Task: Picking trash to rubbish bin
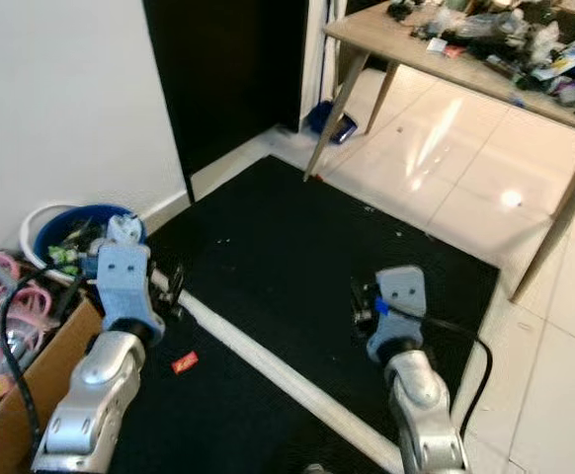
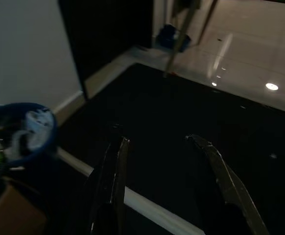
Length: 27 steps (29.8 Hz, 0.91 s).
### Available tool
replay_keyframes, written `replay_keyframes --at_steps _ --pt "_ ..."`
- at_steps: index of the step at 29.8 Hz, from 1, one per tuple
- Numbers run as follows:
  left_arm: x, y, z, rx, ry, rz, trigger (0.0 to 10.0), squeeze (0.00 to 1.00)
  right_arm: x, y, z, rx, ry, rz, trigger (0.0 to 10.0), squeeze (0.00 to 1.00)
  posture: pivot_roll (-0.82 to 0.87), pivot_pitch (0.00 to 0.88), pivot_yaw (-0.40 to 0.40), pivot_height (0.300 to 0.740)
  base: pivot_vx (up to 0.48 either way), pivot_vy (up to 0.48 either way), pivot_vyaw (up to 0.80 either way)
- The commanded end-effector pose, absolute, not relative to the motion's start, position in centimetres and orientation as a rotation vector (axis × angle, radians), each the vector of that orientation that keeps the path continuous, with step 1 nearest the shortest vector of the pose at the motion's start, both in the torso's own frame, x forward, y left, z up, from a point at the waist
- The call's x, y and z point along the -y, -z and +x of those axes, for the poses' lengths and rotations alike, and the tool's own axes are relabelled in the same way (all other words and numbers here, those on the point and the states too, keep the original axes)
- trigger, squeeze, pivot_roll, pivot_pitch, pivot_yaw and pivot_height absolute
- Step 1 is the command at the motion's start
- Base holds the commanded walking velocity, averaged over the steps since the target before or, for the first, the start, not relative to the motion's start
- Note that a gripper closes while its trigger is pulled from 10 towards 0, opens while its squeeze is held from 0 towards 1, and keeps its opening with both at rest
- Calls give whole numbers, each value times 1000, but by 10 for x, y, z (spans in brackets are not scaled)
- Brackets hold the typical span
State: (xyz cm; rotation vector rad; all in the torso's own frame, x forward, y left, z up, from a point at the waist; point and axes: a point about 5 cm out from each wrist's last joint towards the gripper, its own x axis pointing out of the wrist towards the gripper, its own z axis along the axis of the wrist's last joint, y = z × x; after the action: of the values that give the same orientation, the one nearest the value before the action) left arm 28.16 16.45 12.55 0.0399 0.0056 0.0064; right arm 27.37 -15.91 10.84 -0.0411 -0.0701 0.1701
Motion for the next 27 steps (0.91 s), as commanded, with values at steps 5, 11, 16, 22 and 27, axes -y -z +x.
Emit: replay_keyframes --at_steps 5,11,16,22,27 --pt "-164 -119 279 -34 -7 32 10000 0 161 -104 270 48 -163 -36 10000 0 -20 156 -27 740 0 0 -644" --pt "-162 -118 279 -42 12 39 10000 0 161 -105 270 46 -162 -34 10000 0 -22 159 -26 740 0 0 -644" --pt "-160 -119 279 -36 20 43 10000 0 161 -105 270 46 -162 -34 10000 0 -24 160 -27 740 0 0 -643" --pt "-157 -120 280 -26 44 40 10000 0 161 -105 269 44 -163 -37 10000 0 -26 161 -27 740 0 0 -420" --pt "-156 -122 279 -12 61 42 10000 0 161 -105 269 42 -163 -39 10000 0 -26 160 -26 740 0 0 0"
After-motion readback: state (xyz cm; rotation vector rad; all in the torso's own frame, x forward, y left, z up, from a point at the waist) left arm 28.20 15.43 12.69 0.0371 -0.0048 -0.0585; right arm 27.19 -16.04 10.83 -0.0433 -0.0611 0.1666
